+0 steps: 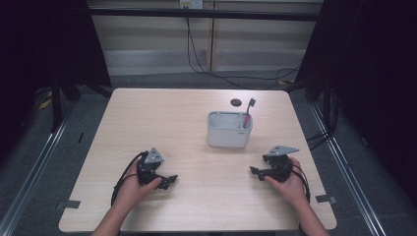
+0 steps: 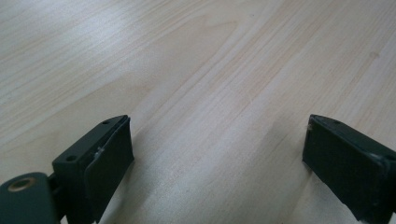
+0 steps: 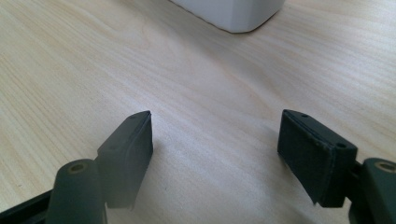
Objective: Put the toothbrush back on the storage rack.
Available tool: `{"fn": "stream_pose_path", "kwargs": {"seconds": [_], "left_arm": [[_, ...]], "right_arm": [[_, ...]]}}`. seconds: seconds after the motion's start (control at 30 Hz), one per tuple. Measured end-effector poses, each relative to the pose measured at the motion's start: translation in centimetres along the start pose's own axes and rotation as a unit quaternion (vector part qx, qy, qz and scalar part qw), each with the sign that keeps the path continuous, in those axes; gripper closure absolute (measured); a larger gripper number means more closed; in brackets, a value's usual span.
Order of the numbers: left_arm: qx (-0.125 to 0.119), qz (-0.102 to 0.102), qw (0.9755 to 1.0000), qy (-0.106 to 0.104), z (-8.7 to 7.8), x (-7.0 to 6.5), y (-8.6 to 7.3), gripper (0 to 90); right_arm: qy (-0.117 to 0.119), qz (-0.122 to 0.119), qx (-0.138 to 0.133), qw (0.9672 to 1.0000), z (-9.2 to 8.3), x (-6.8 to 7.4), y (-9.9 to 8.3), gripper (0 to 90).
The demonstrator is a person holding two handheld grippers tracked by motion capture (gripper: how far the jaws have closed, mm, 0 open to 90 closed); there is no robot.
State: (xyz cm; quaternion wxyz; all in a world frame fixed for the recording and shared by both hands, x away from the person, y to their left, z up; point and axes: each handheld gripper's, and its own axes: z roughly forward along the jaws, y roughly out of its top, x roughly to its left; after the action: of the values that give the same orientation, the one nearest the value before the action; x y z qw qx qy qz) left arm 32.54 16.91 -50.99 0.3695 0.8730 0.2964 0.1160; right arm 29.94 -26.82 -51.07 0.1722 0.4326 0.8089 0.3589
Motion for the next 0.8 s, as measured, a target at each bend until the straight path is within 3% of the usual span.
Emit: {"fn": "stream_pose_path", "kwargs": {"seconds": [0.8], "left_arm": [[0.0,0.0,1.0,0.0,0.0,0.0,0.0,8.1]], "right_arm": [[-0.002,-0.005,-0.001,1.0,0.05,0.08,-0.12,23.1]]}}
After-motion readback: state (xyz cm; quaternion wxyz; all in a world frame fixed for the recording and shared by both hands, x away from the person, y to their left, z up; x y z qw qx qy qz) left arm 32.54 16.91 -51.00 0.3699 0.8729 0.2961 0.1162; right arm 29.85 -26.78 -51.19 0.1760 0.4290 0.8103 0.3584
